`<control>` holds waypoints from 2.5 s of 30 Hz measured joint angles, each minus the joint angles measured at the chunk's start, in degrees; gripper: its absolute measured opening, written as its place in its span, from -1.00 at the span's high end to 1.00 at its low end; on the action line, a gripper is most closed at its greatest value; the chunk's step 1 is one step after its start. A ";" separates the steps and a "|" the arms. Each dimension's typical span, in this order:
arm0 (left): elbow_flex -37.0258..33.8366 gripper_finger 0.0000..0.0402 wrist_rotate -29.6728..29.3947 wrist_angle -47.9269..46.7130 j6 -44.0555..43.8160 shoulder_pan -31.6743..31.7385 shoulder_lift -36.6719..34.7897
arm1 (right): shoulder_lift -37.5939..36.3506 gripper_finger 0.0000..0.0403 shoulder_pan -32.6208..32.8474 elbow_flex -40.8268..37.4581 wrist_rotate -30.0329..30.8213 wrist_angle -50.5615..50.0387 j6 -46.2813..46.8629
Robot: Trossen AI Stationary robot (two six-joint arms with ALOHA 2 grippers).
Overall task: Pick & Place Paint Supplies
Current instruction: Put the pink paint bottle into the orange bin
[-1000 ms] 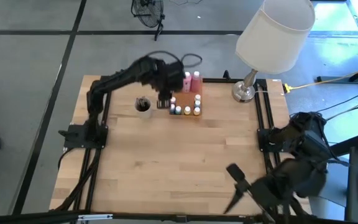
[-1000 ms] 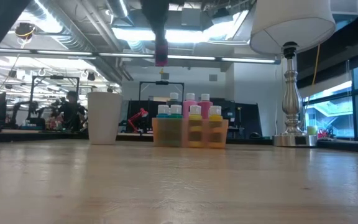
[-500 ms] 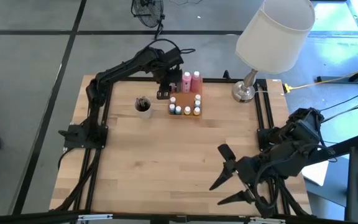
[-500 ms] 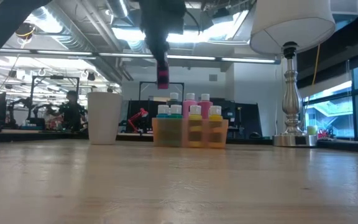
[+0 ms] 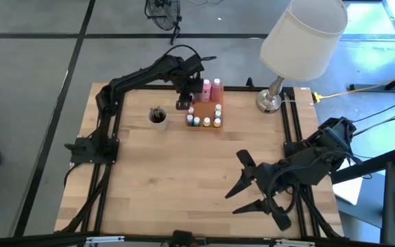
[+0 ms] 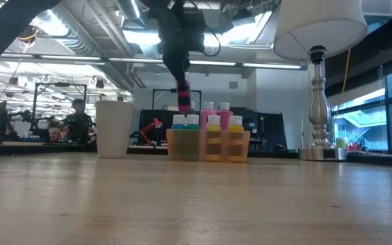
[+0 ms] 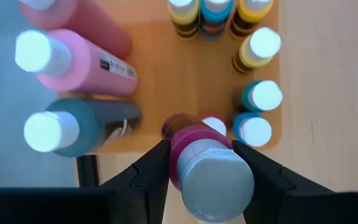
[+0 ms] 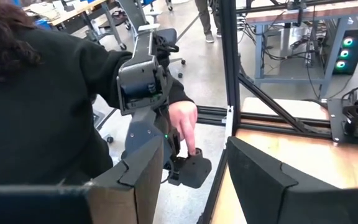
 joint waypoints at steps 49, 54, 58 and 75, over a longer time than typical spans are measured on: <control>0.02 0.27 3.33 3.74 1.14 4.31 9.77 | -0.46 0.10 -1.90 0.00 0.04 -2.12 0.20; 0.02 0.27 3.38 3.38 4.93 3.84 9.77 | -0.46 0.10 -1.90 0.00 0.04 -2.12 0.20; 0.02 0.27 3.56 2.47 10.60 3.42 9.77 | -0.46 0.10 -1.90 0.00 0.04 -2.16 0.20; 0.02 0.27 2.39 0.23 38.86 2.65 9.77 | -0.44 0.10 -5.67 0.00 -1.50 -2.01 3.91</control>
